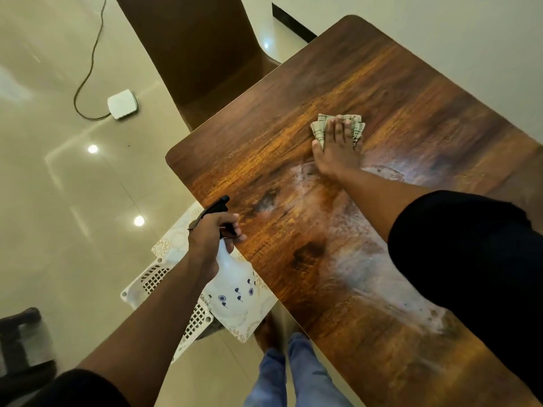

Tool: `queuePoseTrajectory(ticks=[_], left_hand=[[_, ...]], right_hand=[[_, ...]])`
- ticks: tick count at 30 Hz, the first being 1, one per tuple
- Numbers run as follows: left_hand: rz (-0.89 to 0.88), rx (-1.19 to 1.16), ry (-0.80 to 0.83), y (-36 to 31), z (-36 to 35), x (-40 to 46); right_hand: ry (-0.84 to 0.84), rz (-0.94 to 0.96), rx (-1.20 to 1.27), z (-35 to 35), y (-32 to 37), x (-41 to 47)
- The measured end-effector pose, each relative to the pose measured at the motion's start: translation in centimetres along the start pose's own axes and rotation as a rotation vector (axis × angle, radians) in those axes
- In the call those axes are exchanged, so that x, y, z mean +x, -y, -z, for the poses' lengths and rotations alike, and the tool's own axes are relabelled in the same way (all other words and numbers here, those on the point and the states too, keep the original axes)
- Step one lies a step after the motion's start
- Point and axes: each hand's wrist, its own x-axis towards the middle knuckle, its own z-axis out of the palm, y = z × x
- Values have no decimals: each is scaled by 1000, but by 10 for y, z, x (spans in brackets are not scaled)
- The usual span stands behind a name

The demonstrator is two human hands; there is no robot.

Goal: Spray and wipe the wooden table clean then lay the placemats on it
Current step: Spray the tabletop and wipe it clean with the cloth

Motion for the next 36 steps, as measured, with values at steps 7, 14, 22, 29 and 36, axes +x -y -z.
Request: queuePoseTrajectory(ticks=[7, 14, 22, 29, 36], left_hand=[[-7, -12, -42, 7, 10, -7], [15, 1, -51, 15, 9, -14], [24, 20, 15, 25, -13, -16], [8, 45, 35, 29, -20, -12], [7, 44, 31, 30, -19, -14]], right_hand=[[62, 438, -157, -60, 90, -76], [119, 790, -298, -96, 91, -139], [73, 334, -149, -22, -8, -67], [-4, -142, 73, 13, -95, -33], [-1, 96, -42, -17, -36, -58]])
